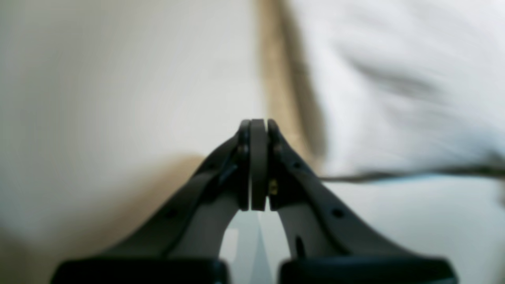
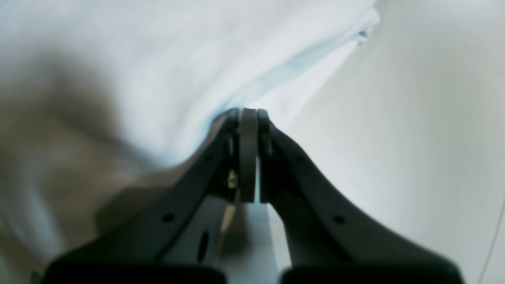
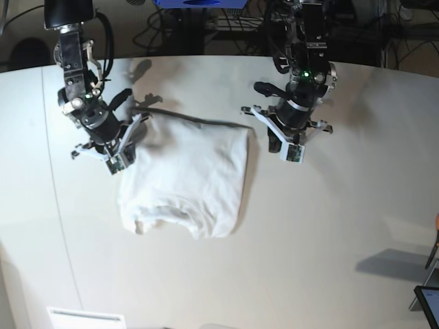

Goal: Fold the T-shirt properly
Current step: 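Press and square the folded shirt's sides with both grippers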

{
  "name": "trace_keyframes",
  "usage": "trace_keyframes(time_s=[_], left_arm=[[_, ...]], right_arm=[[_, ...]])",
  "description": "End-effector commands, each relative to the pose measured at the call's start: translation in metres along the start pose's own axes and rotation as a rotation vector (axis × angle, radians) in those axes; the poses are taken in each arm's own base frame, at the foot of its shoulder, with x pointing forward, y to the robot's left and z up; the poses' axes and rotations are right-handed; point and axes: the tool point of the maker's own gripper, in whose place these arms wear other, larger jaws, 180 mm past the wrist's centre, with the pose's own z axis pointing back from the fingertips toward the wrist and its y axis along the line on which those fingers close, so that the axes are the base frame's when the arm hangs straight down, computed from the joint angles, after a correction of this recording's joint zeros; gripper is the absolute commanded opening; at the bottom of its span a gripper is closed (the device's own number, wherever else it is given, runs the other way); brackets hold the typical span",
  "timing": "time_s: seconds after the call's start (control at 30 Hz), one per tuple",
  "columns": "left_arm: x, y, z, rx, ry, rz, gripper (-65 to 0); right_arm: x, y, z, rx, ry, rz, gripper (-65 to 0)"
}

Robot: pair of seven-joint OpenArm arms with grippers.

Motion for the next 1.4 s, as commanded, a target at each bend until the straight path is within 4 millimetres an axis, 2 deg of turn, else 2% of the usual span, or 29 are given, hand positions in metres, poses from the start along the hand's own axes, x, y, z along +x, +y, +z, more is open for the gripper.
trace_keyframes(time_s=[0.0, 0.13, 0.23, 0.37, 0.57, 0.8, 0.9, 1.03, 1.23, 1.37], left_arm=[[0.022, 0.001, -0.001, -0.001, -0.049, 0.000, -65.0], [0.041, 0.006, -0.014, 0.005, -0.037, -0.003, -65.0], [0.047, 0.005, -0.030, -0.004, -0.007, -0.007, -65.0], [0.030, 0.001, -0.045, -0.027, 0.061, 0.010, -65.0], [0.009, -0.003, -0.043, -0.036, 0.105, 0.015, -65.0], [-0.012, -0.035, -0.039, -0.107, 0.150, -0.031, -65.0], [-0.014, -0.044, -0.038, -0.127, 0.152, -0.043, -65.0], [-0.021, -0.046, -0.037, -0.132, 0.165, -0.038, -65.0], [-0.020, -0.052, -0.034, -0.142, 0.161, -0.025, -65.0], [-0.019, -0.056, -0.034, -0.148, 0.156, -0.017, -65.0]], right_arm=[[0.014, -0.012, 0.002, -0.027, -0.046, 0.003, -64.7], [0.016, -0.015, 0.002, -0.035, -0.050, 0.003, -64.7], [0.020, -0.017, 0.001, -0.040, -0.059, 0.002, -64.7], [0.013, -0.017, -0.004, -0.038, -0.038, -0.006, -64.7], [0.011, -0.018, -0.007, -0.038, -0.029, -0.011, -64.7], [0.019, -0.022, -0.014, -0.040, -0.038, -0.013, -64.7], [0.020, -0.026, -0.019, -0.043, -0.036, -0.016, -64.7], [0.016, -0.026, -0.022, -0.040, -0.023, -0.020, -64.7], [0.028, -0.034, -0.030, -0.049, -0.039, -0.021, -64.7], [0.034, -0.031, -0.035, -0.042, -0.049, -0.033, -64.7]])
